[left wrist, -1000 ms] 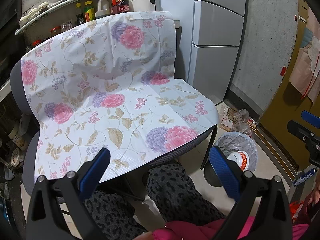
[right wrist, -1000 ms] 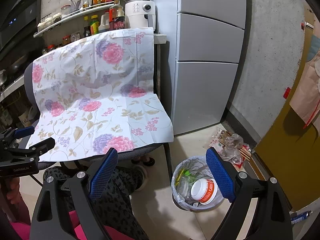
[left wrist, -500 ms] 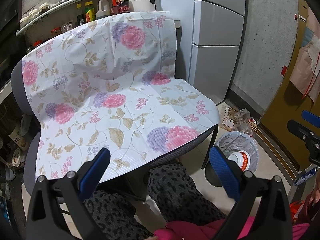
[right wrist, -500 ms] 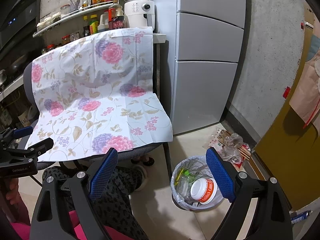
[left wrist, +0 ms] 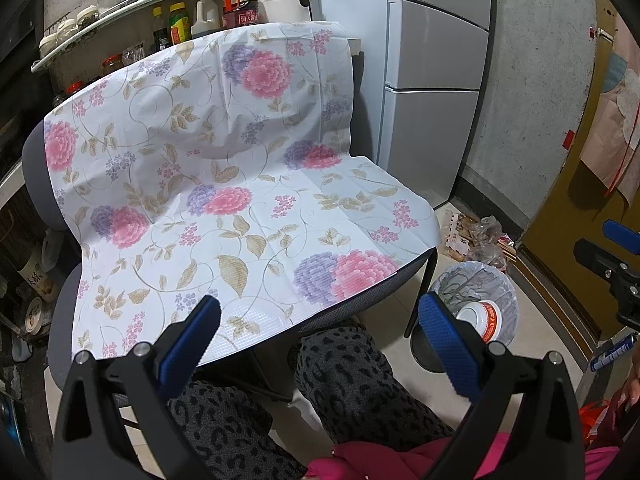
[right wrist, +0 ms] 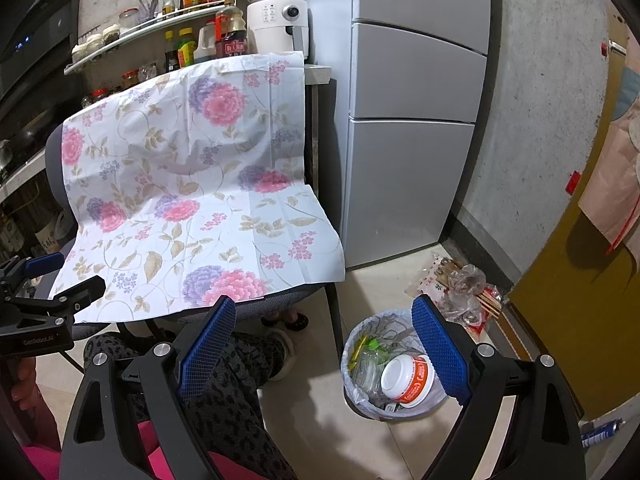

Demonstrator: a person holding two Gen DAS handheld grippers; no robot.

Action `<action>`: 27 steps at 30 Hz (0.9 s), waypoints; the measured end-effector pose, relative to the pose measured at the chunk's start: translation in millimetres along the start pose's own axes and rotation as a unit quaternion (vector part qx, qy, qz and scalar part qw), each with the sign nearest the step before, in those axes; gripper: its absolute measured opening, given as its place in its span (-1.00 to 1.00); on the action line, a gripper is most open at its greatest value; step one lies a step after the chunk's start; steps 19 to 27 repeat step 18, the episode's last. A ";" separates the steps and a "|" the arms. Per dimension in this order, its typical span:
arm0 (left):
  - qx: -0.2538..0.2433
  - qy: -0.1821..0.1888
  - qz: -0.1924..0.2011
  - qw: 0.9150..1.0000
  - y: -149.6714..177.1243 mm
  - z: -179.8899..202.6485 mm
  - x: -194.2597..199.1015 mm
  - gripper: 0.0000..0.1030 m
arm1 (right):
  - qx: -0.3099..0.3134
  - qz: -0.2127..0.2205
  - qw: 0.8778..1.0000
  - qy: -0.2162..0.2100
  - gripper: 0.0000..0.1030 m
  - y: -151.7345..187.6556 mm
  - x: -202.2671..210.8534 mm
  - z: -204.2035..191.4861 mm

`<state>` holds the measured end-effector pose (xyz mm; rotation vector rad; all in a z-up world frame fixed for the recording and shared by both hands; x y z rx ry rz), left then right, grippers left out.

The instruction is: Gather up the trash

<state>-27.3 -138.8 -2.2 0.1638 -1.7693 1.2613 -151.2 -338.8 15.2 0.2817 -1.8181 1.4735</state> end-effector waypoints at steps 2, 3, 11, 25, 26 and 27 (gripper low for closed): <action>-0.001 -0.001 0.000 1.000 0.7 -1.2 0.6 0.87 | -0.001 0.000 1.000 0.000 0.73 -0.1 -0.1 -0.6; -0.001 -0.002 0.000 1.000 0.5 -1.0 0.7 0.87 | 0.000 -0.001 1.000 0.000 0.73 0.7 0.1 -0.3; 0.005 -0.002 -0.003 1.000 1.3 -10.1 -5.9 0.87 | -0.003 -0.010 1.000 0.000 0.73 6.1 -11.7 -1.3; 0.060 -0.027 -0.059 0.996 20.7 -64.9 -60.2 0.87 | 0.020 -0.069 0.996 -0.044 0.73 1.5 -87.7 -31.3; 0.060 -0.027 -0.059 0.996 20.7 -64.9 -60.2 0.87 | 0.020 -0.069 0.996 -0.044 0.73 1.5 -87.7 -31.3; 0.060 -0.027 -0.059 0.996 20.7 -64.9 -60.2 0.87 | 0.020 -0.069 0.996 -0.044 0.73 1.5 -87.7 -31.3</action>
Point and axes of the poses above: each gripper's, at about its wrist camera, not at the fingertips, and x roughly against the way its jaws point, z to its right, y to its underside, the point moved 2 cm from there along -x, roughly the way its jaws point, and after that the axes turned 5 degrees about -x, right-handed, at the moved point
